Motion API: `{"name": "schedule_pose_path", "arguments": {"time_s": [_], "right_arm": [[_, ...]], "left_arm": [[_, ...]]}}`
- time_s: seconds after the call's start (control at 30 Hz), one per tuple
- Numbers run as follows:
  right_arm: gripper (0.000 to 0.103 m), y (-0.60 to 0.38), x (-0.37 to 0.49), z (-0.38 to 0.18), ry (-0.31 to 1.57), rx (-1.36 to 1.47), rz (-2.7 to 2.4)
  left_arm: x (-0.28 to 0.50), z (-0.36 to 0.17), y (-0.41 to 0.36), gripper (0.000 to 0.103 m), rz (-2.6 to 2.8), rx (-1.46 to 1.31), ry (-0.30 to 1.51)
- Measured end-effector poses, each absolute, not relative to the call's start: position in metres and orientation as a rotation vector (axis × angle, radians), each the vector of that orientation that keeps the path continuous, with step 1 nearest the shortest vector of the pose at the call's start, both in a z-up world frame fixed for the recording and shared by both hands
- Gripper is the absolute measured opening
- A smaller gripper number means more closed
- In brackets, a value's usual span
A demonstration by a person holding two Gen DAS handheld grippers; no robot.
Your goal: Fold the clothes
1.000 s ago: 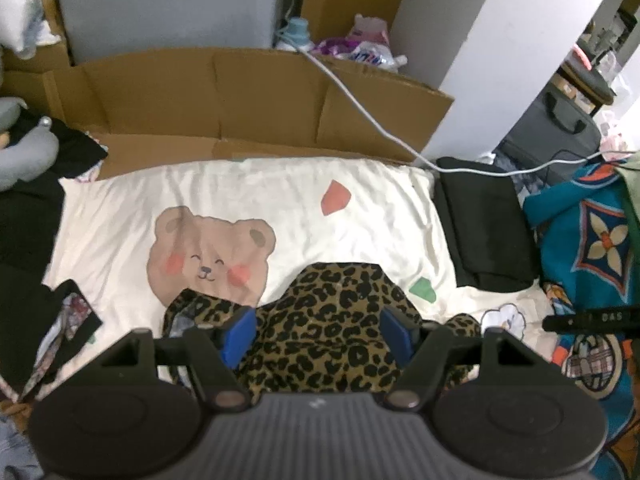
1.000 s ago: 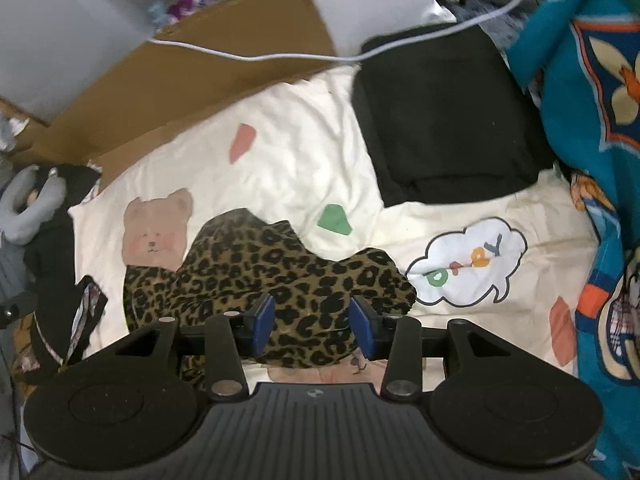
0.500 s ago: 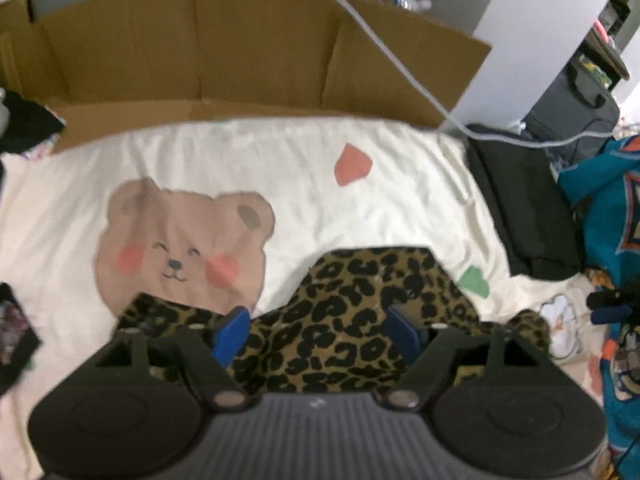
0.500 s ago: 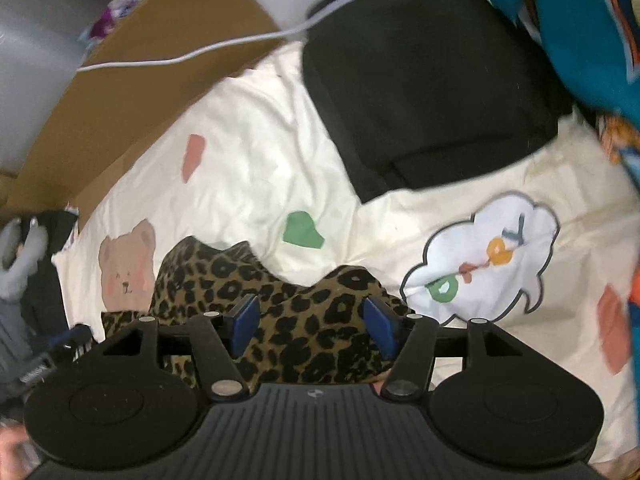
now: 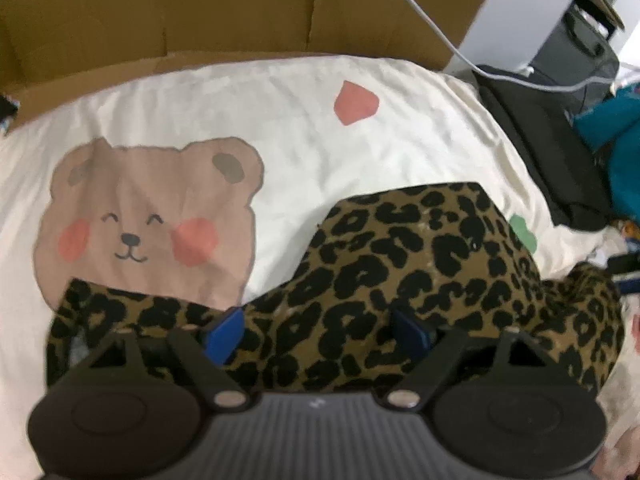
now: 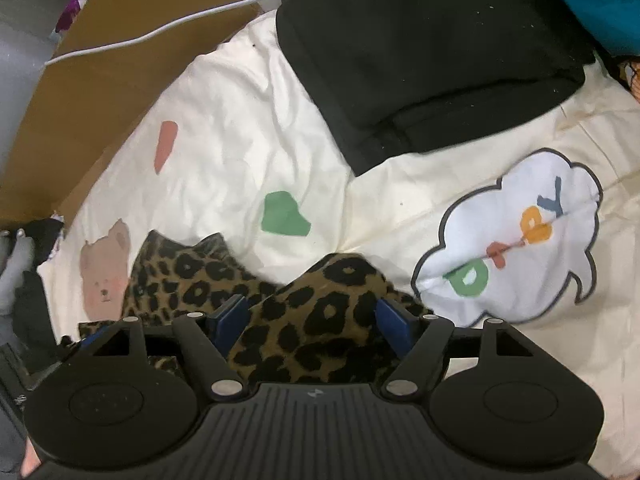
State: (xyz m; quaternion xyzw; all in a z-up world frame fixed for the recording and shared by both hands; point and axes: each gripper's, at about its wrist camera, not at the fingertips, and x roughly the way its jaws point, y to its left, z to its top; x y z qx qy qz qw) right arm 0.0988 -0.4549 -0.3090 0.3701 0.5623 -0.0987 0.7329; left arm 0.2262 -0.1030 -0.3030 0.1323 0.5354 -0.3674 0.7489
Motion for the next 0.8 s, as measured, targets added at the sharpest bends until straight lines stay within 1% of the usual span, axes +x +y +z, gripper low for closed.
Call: {"name": "schedule_pose_path", "arguments": {"time_s": [0.03, 0.1, 0.13, 0.17, 0.2, 0.23, 0.27, 0.3, 0.33, 0.37, 0.4, 0.5, 0.8], "right_arm": [[0.078, -0.454, 0.099, -0.312, 1.239, 0.814, -0.223], [0.078, -0.453, 0.099, -0.318, 1.242, 0.814, -0.233], [0.074, -0.451, 0.099, -0.319, 1.234, 0.797, -0.232], [0.062, -0.449, 0.098, -0.319, 1.220, 0.772, -0.229], [0.056, -0.448, 0.097, -0.319, 1.216, 0.764, -0.220], [0.046, -0.448, 0.096, -0.320, 1.216, 0.762, -0.209], [0.034, -0.447, 0.095, -0.321, 1.215, 0.761, -0.199], [0.029, -0.446, 0.094, -0.321, 1.215, 0.759, -0.188], [0.019, -0.445, 0.093, -0.321, 1.213, 0.758, -0.173], [0.012, -0.444, 0.092, -0.320, 1.210, 0.753, -0.156], [0.010, -0.442, 0.091, -0.318, 1.209, 0.744, -0.145], [0.007, -0.440, 0.082, -0.313, 1.211, 0.729, -0.126], [0.006, -0.447, 0.037, -0.314, 1.262, 0.759, -0.117]], "left_arm": [[0.226, -0.305, -0.104, 0.081, -0.807, 0.285, 1.178], [0.225, -0.308, -0.107, 0.070, -0.820, 0.279, 1.187], [0.224, -0.309, -0.108, 0.064, -0.811, 0.289, 1.188], [0.224, -0.311, -0.110, 0.046, -0.796, 0.299, 1.191], [0.224, -0.313, -0.110, 0.027, -0.795, 0.294, 1.203], [0.225, -0.314, -0.111, 0.020, -0.795, 0.286, 1.216], [0.224, -0.313, -0.111, 0.010, -0.806, 0.281, 1.216], [0.222, -0.312, -0.110, 0.008, -0.817, 0.276, 1.213], [0.221, -0.310, -0.110, 0.006, -0.829, 0.271, 1.210], [0.218, -0.307, -0.110, 0.004, -0.845, 0.274, 1.201], [0.215, -0.304, -0.108, 0.004, -0.863, 0.267, 1.195], [0.207, -0.291, -0.098, 0.004, -0.918, 0.223, 1.188], [0.168, -0.270, -0.073, 0.004, -1.041, 0.214, 1.230]]}}
